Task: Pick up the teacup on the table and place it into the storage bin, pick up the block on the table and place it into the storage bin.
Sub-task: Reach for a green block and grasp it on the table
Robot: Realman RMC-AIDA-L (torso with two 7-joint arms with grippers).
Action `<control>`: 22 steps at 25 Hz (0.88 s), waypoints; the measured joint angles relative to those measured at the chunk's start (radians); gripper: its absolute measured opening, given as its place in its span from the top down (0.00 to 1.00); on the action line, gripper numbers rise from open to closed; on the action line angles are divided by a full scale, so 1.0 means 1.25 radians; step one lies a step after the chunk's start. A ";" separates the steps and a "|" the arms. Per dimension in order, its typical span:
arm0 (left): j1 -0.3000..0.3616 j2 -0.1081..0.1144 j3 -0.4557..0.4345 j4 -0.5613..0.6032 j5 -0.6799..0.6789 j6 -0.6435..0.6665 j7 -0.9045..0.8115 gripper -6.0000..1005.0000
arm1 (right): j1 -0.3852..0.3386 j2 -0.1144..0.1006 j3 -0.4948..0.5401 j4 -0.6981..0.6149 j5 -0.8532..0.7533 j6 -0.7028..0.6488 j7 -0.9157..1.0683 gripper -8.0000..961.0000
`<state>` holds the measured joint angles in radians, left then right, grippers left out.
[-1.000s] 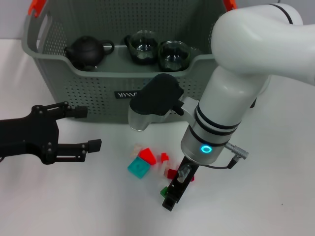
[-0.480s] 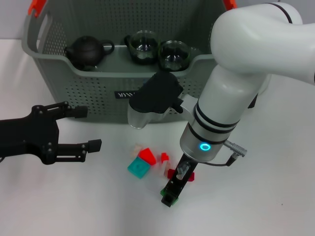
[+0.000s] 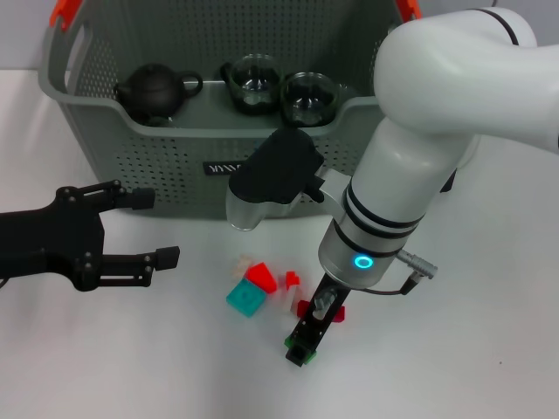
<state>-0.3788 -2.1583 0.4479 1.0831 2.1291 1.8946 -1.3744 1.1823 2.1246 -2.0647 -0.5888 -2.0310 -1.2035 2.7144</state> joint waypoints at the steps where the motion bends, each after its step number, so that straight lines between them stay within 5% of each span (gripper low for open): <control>1: 0.000 0.000 0.000 0.000 0.000 0.000 0.000 0.11 | 0.000 0.000 0.000 0.000 0.000 0.001 -0.001 0.47; 22: -0.002 0.001 0.000 -0.007 0.000 -0.002 0.002 0.11 | 0.000 0.000 -0.004 0.000 0.001 -0.005 -0.007 0.52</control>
<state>-0.3819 -2.1573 0.4476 1.0747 2.1292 1.8915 -1.3721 1.1827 2.1246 -2.0693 -0.5884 -2.0292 -1.2102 2.7056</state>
